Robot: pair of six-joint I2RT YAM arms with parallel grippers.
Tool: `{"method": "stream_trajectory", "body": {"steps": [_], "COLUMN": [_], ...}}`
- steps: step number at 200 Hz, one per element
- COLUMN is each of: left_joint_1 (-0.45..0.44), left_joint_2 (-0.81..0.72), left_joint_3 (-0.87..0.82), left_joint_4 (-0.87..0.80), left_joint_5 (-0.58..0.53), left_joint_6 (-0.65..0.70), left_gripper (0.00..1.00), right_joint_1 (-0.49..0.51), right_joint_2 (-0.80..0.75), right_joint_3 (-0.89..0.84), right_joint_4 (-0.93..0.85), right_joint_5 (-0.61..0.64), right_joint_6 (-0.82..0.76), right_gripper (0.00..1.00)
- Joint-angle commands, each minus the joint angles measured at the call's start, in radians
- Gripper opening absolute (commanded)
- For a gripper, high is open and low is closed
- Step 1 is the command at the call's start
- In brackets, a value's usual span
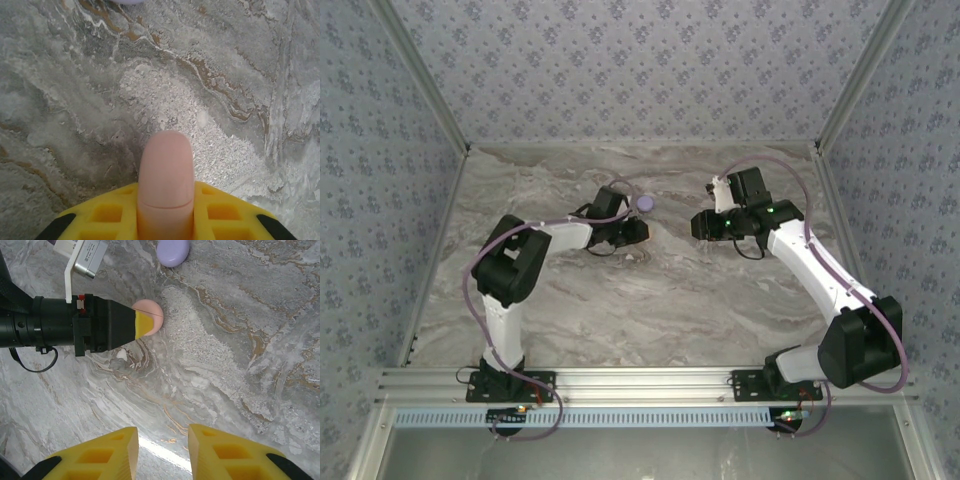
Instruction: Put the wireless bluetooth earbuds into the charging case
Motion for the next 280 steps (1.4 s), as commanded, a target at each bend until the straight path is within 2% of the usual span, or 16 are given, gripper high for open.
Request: {"method": "stream_trajectory", "body": {"steps": [1,26,72,111,165,225,280], "left_joint_1": [0.004,0.003,0.004,0.006,0.006,0.074,0.183], "left_joint_2": [0.015,0.016,-0.026,-0.121,-0.297,-0.513,-0.654], "left_joint_3": [0.033,0.039,0.040,0.023,-0.019,-0.134,-0.292], "left_joint_4": [-0.039,-0.069,-0.137,-0.231,-0.380,-0.422,-0.284], "left_joint_5": [0.008,-0.020,-0.097,-0.206,-0.344,-0.519,-0.670], "left_joint_6": [0.002,0.017,0.084,0.176,0.325,0.467,0.518], "left_gripper": [0.26,0.42,0.61,0.63,0.63,0.65,0.65], "right_joint_1": [-0.010,-0.015,-0.024,-0.034,-0.054,-0.183,-0.263], "right_joint_2": [-0.002,-0.001,-0.002,-0.019,-0.082,-0.128,-0.093], "right_joint_3": [-0.011,-0.015,-0.026,-0.063,-0.175,-0.340,-0.441], "right_joint_4": [-0.007,-0.007,-0.006,0.027,0.155,0.388,0.567], "right_joint_5": [0.003,0.003,0.032,0.176,0.567,0.646,0.702], "right_joint_6": [0.010,0.008,0.002,-0.011,0.048,0.027,-0.021], "right_gripper": [0.35,0.35,0.37,0.40,0.42,0.43,0.44]}}
